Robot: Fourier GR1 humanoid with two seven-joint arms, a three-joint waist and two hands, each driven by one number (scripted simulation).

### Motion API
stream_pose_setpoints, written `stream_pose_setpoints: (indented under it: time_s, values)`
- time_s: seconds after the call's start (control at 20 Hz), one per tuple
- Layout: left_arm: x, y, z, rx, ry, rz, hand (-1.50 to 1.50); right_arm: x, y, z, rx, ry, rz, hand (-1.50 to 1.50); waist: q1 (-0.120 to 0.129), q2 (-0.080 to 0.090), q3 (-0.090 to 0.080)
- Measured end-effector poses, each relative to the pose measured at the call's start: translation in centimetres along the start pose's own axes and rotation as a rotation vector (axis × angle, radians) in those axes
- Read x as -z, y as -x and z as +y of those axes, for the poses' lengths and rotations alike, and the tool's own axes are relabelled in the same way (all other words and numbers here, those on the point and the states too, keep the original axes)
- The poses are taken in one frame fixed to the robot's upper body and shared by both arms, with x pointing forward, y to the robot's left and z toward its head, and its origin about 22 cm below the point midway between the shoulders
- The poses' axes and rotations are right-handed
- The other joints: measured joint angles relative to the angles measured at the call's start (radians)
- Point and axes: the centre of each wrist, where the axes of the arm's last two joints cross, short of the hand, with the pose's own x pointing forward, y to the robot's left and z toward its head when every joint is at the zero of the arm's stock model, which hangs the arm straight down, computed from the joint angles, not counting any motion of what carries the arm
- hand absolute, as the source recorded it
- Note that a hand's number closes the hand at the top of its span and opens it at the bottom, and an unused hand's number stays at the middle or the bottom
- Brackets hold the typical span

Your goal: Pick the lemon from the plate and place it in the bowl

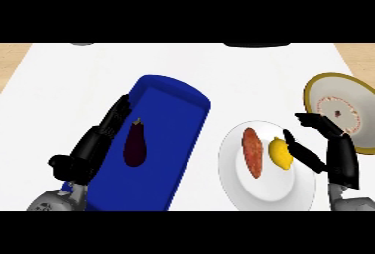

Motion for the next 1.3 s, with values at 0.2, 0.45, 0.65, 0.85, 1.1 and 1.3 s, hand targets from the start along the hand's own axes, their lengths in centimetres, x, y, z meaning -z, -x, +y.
stream_pose_setpoints:
  time_s: [0.2, 0.45, 0.65, 0.85, 1.1, 1.3]
  values:
    - [0.3, 0.0, -0.4, -0.012, 0.044, 0.010, 0.00, 0.2, 0.4, -0.5, -0.133, -0.009, -0.001, -1.50, 0.015, 0.000, 0.001]
    - [0.8, 0.3, -1.1, -0.018, 0.072, 0.011, 0.00, 2.3, -1.2, -2.5, -0.388, -0.117, 0.044, -1.50, 0.025, -0.001, -0.001]
    - [1.3, 0.1, -1.2, -0.019, 0.085, 0.013, 0.00, 3.7, -2.9, -3.6, -0.617, -0.251, 0.159, -1.50, 0.031, -0.001, -0.004]
    - [1.2, 0.5, -1.2, -0.019, 0.094, 0.023, 0.00, 4.3, -5.0, -3.4, -0.750, -0.455, 0.325, -1.50, 0.040, -0.002, -0.006]
    - [1.4, 0.3, -1.4, -0.021, 0.098, 0.020, 0.00, 5.7, -9.2, -1.4, -0.816, -0.639, 0.493, -1.50, 0.041, -0.003, -0.003]
    - [1.2, 0.7, -1.1, -0.019, 0.093, 0.012, 0.00, 6.7, -11.6, 0.3, -0.790, -0.713, 0.551, -1.50, 0.038, -0.002, -0.001]
